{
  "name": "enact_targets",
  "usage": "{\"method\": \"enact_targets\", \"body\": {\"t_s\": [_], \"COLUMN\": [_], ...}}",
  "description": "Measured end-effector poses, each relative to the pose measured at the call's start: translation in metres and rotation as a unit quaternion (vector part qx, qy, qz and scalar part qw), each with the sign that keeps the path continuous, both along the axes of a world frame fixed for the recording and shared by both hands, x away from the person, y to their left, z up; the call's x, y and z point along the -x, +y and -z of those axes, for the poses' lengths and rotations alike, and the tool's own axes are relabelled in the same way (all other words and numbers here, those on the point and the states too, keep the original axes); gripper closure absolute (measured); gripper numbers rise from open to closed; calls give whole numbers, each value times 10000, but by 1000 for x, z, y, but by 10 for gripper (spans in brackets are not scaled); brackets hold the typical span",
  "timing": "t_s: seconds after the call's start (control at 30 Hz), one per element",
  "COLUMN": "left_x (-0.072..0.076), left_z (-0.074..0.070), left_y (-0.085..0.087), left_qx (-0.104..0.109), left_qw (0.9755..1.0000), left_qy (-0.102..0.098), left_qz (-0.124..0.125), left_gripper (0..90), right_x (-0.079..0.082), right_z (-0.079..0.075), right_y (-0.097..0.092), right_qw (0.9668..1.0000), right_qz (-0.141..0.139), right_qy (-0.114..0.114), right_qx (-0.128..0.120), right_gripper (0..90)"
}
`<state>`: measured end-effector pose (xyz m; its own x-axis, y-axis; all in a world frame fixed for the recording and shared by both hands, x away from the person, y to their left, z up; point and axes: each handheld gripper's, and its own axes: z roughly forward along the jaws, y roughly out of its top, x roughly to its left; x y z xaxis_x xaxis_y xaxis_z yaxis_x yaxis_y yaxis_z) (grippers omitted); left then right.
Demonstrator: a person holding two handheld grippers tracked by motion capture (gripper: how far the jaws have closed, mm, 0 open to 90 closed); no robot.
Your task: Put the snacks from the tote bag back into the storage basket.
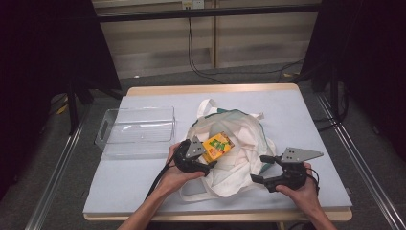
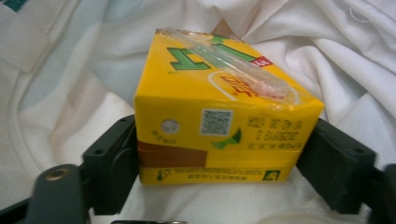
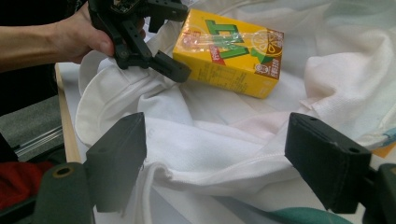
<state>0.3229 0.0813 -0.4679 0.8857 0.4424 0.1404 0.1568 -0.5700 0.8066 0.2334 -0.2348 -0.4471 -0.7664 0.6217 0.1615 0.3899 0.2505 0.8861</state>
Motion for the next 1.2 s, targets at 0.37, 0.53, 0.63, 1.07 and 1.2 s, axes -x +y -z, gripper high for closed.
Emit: {"method": "enact_targets", "body": {"t_s": [0.37,0.53,0.63,1.07,1.2], "left_x": [-3,-8,-8,-16,-18], "left_z": [-6,-10,-10,-31,-36], "left_y": [0,2,1,16,19], "left_qx": [139,266,298,746,821], "left_qw": [9990,9975,9966,9896,9885], "left_qy": [403,627,710,1179,1240], "left_qz": [-150,-203,-280,-340,-287], "left_gripper": [269,270,270,274,274], "right_x": [0,0,-1,-3,-3], "right_z": [0,1,1,1,1], "right_y": [-2,-4,-5,-5,-5], "right_qw": [10000,10000,9999,9999,9999], "right_qz": [38,51,68,68,76], "right_qy": [-27,-23,-30,-47,-41], "right_qx": [-53,-82,-100,-128,-131], "right_gripper": [208,208,208,208,208]}}
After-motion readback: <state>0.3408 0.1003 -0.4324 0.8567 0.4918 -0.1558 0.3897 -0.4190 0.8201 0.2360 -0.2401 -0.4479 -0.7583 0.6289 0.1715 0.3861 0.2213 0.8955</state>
